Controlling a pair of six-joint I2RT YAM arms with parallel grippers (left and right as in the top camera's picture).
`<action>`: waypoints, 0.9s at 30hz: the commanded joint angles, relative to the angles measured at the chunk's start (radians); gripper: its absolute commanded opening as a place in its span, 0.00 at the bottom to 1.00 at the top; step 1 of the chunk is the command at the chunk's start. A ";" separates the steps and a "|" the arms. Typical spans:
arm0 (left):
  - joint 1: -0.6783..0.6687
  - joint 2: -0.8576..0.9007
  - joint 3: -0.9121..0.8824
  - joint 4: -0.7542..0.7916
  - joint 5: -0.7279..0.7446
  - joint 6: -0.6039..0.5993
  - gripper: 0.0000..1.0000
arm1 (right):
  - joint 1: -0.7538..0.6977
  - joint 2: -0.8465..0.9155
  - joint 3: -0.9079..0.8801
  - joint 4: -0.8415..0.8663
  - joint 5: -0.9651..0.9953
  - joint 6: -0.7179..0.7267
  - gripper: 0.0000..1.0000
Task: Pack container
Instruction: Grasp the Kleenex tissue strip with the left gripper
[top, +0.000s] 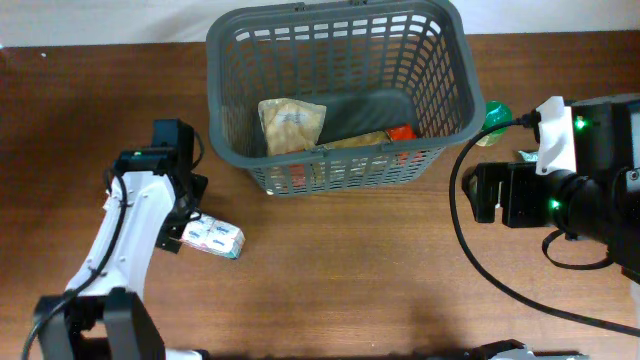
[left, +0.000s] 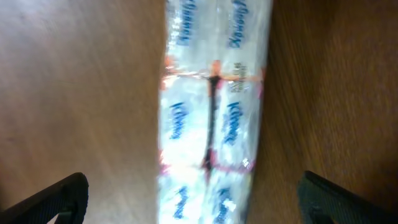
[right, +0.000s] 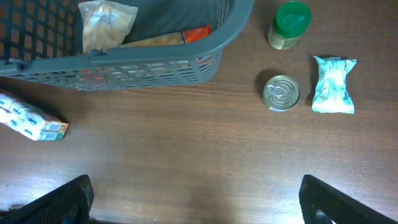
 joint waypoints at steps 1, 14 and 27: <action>0.003 0.037 -0.040 0.051 0.019 0.002 0.99 | -0.005 0.001 0.000 -0.004 -0.009 0.001 0.99; 0.003 0.054 -0.113 0.207 0.048 0.086 0.85 | -0.005 0.001 0.000 -0.004 -0.009 0.001 0.99; 0.003 0.086 -0.113 0.211 0.071 0.101 0.62 | -0.005 0.001 0.000 -0.004 -0.009 0.001 0.99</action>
